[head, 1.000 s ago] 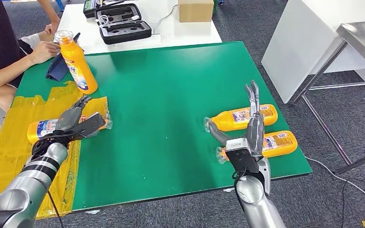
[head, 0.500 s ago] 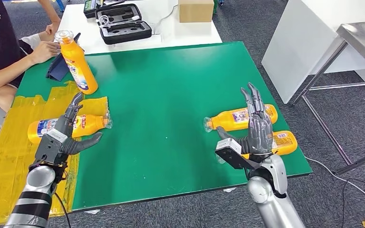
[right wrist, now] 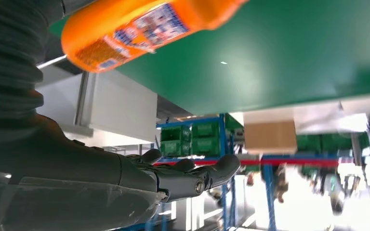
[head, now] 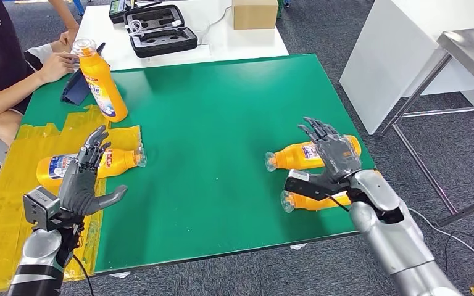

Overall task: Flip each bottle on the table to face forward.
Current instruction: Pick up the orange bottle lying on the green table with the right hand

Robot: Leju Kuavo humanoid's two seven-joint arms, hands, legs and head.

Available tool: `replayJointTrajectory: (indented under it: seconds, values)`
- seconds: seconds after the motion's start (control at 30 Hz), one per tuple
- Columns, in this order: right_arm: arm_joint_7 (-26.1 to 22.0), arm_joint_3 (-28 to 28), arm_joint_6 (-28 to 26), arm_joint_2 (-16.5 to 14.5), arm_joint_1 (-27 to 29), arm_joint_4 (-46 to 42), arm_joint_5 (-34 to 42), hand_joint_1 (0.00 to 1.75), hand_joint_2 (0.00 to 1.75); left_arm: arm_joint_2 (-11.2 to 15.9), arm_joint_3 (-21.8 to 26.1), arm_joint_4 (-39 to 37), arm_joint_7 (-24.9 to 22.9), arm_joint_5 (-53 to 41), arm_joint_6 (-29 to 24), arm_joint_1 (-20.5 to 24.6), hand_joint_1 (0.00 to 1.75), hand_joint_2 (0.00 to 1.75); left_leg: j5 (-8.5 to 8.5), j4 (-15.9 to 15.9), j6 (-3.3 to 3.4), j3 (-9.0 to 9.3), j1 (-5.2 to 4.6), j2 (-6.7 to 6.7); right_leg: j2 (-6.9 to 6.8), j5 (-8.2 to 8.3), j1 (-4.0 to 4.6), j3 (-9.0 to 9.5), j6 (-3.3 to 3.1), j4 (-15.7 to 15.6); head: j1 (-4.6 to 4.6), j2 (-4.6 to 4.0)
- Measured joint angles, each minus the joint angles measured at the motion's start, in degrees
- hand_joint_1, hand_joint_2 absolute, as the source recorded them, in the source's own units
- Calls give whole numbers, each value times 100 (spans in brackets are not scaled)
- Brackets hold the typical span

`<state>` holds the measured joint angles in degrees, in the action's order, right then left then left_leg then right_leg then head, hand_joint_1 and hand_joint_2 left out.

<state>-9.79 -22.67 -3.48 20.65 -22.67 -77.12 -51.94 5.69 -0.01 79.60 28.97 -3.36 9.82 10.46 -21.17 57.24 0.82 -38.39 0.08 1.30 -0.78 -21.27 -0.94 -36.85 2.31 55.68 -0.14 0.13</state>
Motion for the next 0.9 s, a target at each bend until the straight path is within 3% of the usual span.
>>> replayJointTrajectory:
  seconds: [0.03,0.13,0.17,0.33,0.57,0.9]
  values:
    - [-29,-82,74,91,-187,203,20,0,131,-11,-1,16,10,25,21,-11,0,175,1,0,1,0,0,-1,0,1,0,0,1,0,0,0]
    - [-46,-278,52,234,-639,800,51,0,131,-51,-11,32,16,67,67,-20,0,175,2,0,1,2,1,-3,0,1,4,0,1,0,-1,0]
    - [-45,-340,-24,247,-753,1004,40,0,175,-63,-21,33,16,81,79,-19,0,175,2,0,1,3,2,-3,0,1,7,0,1,0,-1,0]
    - [-29,-569,-504,223,-1105,1895,-46,0,175,-121,-80,1,15,149,91,-12,0,175,2,0,1,2,7,-3,0,0,12,-1,0,1,-1,0]
    - [-23,-707,-671,159,-1275,2448,-67,0,175,-147,-111,-54,14,177,86,-5,0,175,1,0,1,1,7,-2,0,0,11,-3,0,0,-2,0]
    - [-262,-969,-352,6,-1659,3319,-73,0,175,-151,-158,-300,16,353,99,128,0,175,2,0,1,2,8,-2,0,1,11,-1,1,1,-1,0]
